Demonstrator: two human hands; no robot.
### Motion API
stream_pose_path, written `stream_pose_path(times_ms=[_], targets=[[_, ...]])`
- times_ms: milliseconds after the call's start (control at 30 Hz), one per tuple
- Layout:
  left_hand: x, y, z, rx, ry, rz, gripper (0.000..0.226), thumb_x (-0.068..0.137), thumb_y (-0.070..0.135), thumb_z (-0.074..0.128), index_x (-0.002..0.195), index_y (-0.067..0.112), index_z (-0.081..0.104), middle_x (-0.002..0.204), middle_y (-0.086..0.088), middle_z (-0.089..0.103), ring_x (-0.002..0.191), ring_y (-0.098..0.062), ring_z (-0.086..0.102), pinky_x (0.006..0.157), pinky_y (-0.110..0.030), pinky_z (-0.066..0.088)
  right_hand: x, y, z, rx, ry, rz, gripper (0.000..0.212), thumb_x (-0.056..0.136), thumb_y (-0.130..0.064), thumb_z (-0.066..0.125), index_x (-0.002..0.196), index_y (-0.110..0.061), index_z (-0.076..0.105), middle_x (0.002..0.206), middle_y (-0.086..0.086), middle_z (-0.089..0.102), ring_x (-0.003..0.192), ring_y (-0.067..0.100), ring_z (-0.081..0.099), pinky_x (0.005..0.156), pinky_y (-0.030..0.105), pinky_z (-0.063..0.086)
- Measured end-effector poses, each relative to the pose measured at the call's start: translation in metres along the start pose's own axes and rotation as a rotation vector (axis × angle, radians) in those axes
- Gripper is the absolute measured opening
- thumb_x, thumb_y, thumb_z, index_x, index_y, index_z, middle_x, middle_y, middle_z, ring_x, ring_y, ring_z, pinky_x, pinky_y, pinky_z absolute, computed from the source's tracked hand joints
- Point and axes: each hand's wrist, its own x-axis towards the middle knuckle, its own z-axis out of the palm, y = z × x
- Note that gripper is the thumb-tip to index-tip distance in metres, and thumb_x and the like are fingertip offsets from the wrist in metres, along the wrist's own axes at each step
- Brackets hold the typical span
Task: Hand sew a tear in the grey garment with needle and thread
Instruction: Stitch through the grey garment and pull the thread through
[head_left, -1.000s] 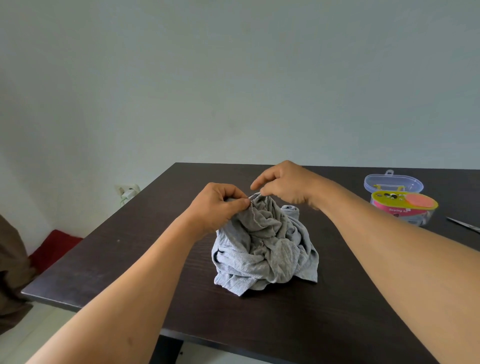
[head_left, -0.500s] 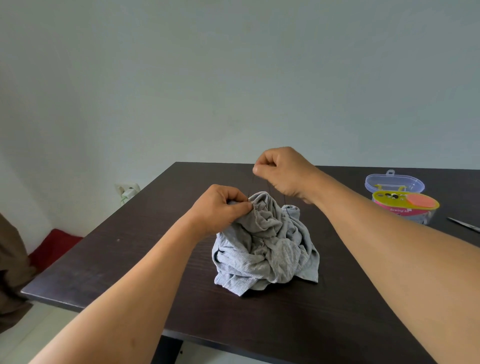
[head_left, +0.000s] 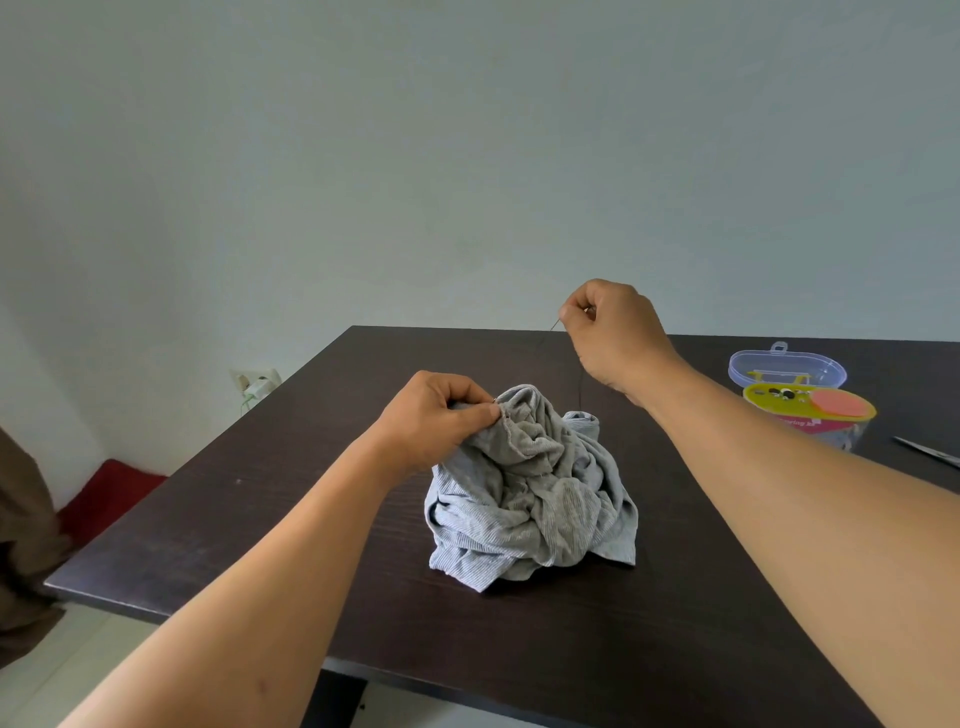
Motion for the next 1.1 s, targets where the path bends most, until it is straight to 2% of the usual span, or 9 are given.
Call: stream_pose_path(times_ms=[100,200,267,333,433,733,867,967,1100], targets=[[0.0,0.001,0.0,-0.042,0.012,-0.001,0.01,0.089,0.017,0.073,0.08,0.015,0.075,0.051,0.016,0.058,0.045,0.004,0.047,0.052,-0.011,0.038,-0.006,0.001,-0.001,-0.082,-0.067,-0.026,0.01,0.095,-0.02,0.055,0.095,-0.017,0.064,0.07,-0.013,0.053,0.066,0.011,0.055,0.062,0.025,0.042],[0.002,0.003,0.0,-0.094,0.03,0.013,0.01,0.089,0.016,0.074,0.079,0.017,0.076,0.063,0.007,0.066,0.055,-0.001,0.054,0.059,-0.016,0.044,-0.018,-0.005,0.002,0.101,-0.291,-0.014,0.01,0.086,-0.017,0.067,0.095,-0.021,0.068,0.065,-0.012,0.055,0.055,0.0,0.05,0.06,0.021,0.04],[0.003,0.004,0.002,-0.129,0.029,0.026,0.01,0.088,0.016,0.075,0.079,0.018,0.076,0.07,-0.001,0.068,0.066,-0.01,0.058,0.067,-0.026,0.049,-0.025,-0.008,0.007,0.165,-0.531,0.018,0.022,0.081,-0.019,0.074,0.102,-0.024,0.071,0.081,-0.01,0.064,0.073,0.0,0.058,0.073,0.022,0.045],[0.002,0.007,0.004,-0.149,0.022,0.039,0.009,0.088,0.014,0.074,0.08,0.017,0.076,0.074,-0.004,0.07,0.07,-0.012,0.061,0.071,-0.029,0.052,-0.028,-0.007,0.013,0.128,-0.636,0.014,0.024,0.08,-0.022,0.076,0.103,-0.024,0.073,0.093,-0.008,0.071,0.089,0.005,0.064,0.084,0.025,0.049],[0.001,0.007,0.003,-0.135,0.017,0.048,0.004,0.087,0.016,0.076,0.083,0.016,0.078,0.082,-0.01,0.075,0.076,-0.013,0.066,0.077,-0.032,0.056,-0.03,-0.005,0.012,0.073,-0.597,-0.017,0.008,0.082,-0.02,0.075,0.09,-0.018,0.075,0.074,-0.009,0.067,0.072,0.004,0.06,0.07,0.022,0.045],[0.002,0.006,0.002,-0.018,0.05,-0.003,0.007,0.088,0.021,0.074,0.083,0.017,0.076,0.078,-0.003,0.073,0.073,-0.012,0.064,0.074,-0.034,0.056,-0.029,-0.003,0.005,-0.043,-0.532,-0.026,0.004,0.085,-0.023,0.072,0.082,-0.022,0.071,0.066,-0.014,0.059,0.063,0.002,0.053,0.06,0.021,0.039],[0.002,0.006,0.003,-0.036,0.068,-0.016,0.01,0.089,0.019,0.071,0.08,0.021,0.076,0.079,0.0,0.074,0.074,-0.013,0.064,0.076,-0.037,0.056,-0.026,-0.007,0.003,-0.059,-0.576,0.05,0.018,0.089,-0.025,0.056,0.096,-0.017,0.07,0.087,-0.005,0.065,0.084,0.013,0.06,0.074,0.03,0.048],[0.002,0.006,0.001,-0.049,0.065,-0.032,0.012,0.09,0.019,0.07,0.08,0.022,0.077,0.078,0.004,0.075,0.077,-0.013,0.067,0.078,-0.035,0.057,-0.026,-0.011,-0.001,-0.108,-0.506,0.007,0.031,0.097,-0.01,0.039,0.108,-0.016,0.067,0.083,-0.009,0.057,0.074,0.007,0.051,0.063,0.021,0.037],[0.002,0.006,0.0,-0.061,0.088,-0.045,0.012,0.09,0.02,0.07,0.082,0.022,0.078,0.082,0.005,0.077,0.086,-0.018,0.071,0.083,-0.037,0.059,-0.029,-0.011,0.0,-0.064,-0.362,-0.098,0.028,0.099,-0.008,0.044,0.116,-0.02,0.063,0.094,-0.008,0.071,0.081,0.003,0.06,0.074,0.022,0.045]])
